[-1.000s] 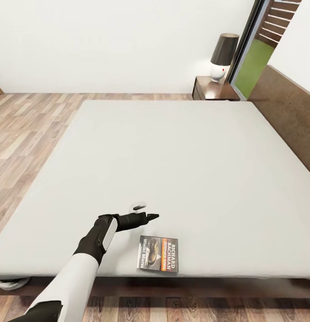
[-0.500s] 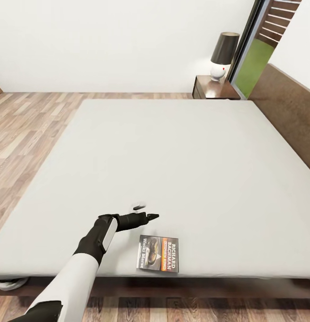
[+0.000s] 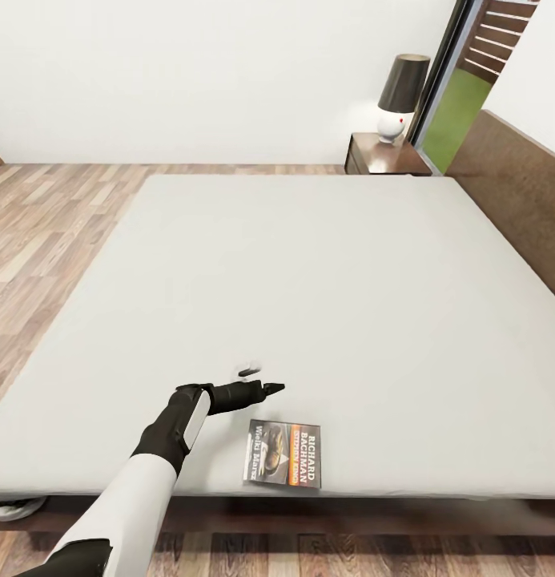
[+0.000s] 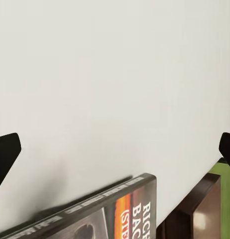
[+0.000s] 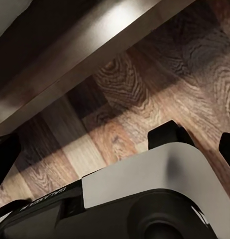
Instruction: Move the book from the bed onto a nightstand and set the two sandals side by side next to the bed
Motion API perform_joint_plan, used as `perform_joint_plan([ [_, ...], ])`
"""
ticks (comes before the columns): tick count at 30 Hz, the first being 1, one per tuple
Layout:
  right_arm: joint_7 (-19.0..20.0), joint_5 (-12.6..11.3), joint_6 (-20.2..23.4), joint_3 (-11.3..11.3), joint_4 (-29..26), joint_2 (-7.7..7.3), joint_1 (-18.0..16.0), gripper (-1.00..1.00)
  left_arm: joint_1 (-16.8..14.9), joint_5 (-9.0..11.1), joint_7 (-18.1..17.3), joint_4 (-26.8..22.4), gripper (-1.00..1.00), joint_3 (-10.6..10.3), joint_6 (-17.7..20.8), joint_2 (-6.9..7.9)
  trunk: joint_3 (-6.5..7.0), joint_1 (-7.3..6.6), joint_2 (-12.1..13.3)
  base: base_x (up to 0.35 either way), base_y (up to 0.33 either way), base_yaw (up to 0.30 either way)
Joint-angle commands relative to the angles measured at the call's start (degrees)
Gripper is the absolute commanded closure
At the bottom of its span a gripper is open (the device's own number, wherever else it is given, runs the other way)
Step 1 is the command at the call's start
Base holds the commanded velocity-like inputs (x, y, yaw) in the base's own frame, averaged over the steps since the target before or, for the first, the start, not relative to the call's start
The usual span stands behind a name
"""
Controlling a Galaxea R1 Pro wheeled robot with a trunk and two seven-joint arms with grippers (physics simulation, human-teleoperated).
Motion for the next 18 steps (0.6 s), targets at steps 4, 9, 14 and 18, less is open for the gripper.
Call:
perform_joint_plan([
  [4, 0.32, 0.19, -0.23, -0.45, 0.19, -0.02, -0.06, -1.00, -0.03, 0.28, -0.11, -0.01, -1.00, 0.26, 0.49, -0.01, -0.21, 0.22, -0.42, 0.000, 0.000, 0.000],
  [9, 0.32, 0.19, -0.26, -0.45, 0.19, 0.00, -0.06, -1.00, -0.03, 0.28, -0.09, -0.01, -1.00, 0.26, 0.49, -0.01, -1.11, 1.32, -2.43, 0.000, 0.000, 0.000],
  [14, 0.32, 0.19, -0.27, -0.45, 0.19, 0.01, -0.06, -1.00, -0.03, 0.28, -0.07, -0.01, -1.00, 0.26, 0.49, 0.00, -1.65, 1.97, -3.63, 0.000, 0.000, 0.000],
  [18, 0.32, 0.19, -0.26, -0.45, 0.19, -0.02, -0.06, -1.00, -0.03, 0.28, -0.13, -0.01, -1.00, 0.26, 0.49, 0.01, -1.83, 2.19, -4.03, 0.000, 0.000, 0.000],
])
